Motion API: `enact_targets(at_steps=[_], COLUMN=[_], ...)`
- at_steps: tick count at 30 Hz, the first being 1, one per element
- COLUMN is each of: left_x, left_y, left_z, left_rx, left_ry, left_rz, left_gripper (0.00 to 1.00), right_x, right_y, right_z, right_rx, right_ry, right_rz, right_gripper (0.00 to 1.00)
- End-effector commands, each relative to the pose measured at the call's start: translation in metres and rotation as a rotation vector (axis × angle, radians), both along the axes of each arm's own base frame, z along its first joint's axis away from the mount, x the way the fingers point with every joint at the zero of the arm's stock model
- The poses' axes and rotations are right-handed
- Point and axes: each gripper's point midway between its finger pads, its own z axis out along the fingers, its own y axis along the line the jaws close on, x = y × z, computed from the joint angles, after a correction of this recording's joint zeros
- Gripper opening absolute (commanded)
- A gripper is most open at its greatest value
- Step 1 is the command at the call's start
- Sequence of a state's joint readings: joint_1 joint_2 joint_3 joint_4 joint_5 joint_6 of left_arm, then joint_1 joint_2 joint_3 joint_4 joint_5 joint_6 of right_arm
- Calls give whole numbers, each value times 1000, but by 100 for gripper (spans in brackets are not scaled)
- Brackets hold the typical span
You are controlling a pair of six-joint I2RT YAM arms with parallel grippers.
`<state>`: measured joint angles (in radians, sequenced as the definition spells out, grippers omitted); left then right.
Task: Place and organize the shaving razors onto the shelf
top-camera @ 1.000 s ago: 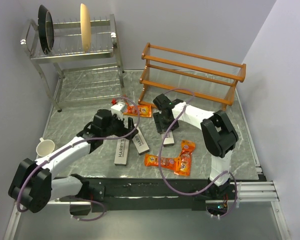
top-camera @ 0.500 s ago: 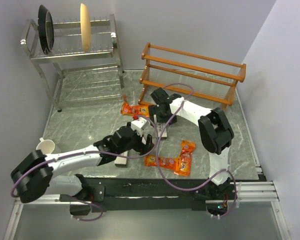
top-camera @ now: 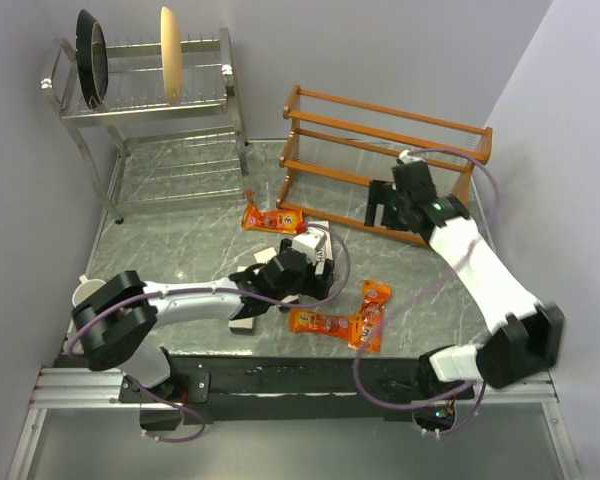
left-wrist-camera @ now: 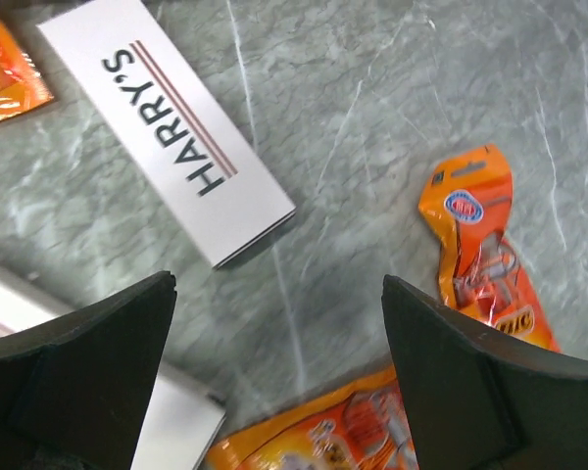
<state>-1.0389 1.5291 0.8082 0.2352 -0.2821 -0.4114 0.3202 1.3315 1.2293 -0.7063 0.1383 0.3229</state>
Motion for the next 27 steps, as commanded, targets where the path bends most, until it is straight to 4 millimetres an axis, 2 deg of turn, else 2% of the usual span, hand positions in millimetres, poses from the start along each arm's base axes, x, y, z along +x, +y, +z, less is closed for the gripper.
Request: enact_targets(at_steps=[1,2,3,4,5,6,7,8,10,11,17,18,20,22,24,25,27], left_x=[14,16,20,22,23,27,27,31,35,33,38,37,38,43,47,48,47], left_y=[-17,-19,-26,-28,-31,-38,-40,-37,-39,-37,-42,-37,-38,-49,-50,-43,-35], left_z=[-4,-17,-13,-17,-30,-28,-34,-47,-50,-60,-59,-61,-45,-1,27,39,39], left_rx=[-12,11,-3,-7,11,0,5,36,24,49,39,68,59,18,4,4,10], left_ry=[41,57,59,84,103,110,133,138,162,180,201,215,190,94,29,13,18], left_rz=[90,100,110,130,140,149,162,201,251,256,304,310,288,212,214,237,264], left_gripper=[91,90,89,89,88,87,87,86,82,81,74,74,78,85,89,91,93], right_x=[-19,-19,-20,-24,-24,-25,-31,-34,-44,-47,-55,-55,-53,-50,-49,-48,-47], right_y=[-11,-22,-28,-34,-41,-49,-52,-52,-58,-57,-62,-59,-56,-55,-55,-55,-53], right_z=[32,37,40,46,48,48,47,47,47,48,45,44,43,43,43,40,35], right_rx=[-3,-3,-1,6,9,8,10,23,44,58,74,90,104,116,123,128,144], right_ry=[-123,-135,-145,-152,-156,-157,-153,-153,-162,-162,-157,-154,-145,-148,-154,-147,-130], right_rz=[44,12,-1,-14,-32,-51,-52,-47,-71,-65,-78,-68,-62,-63,-71,-71,-73], right_gripper=[100,100,100,100,100,100,100,99,99,99,99,100,100,100,100,100,100])
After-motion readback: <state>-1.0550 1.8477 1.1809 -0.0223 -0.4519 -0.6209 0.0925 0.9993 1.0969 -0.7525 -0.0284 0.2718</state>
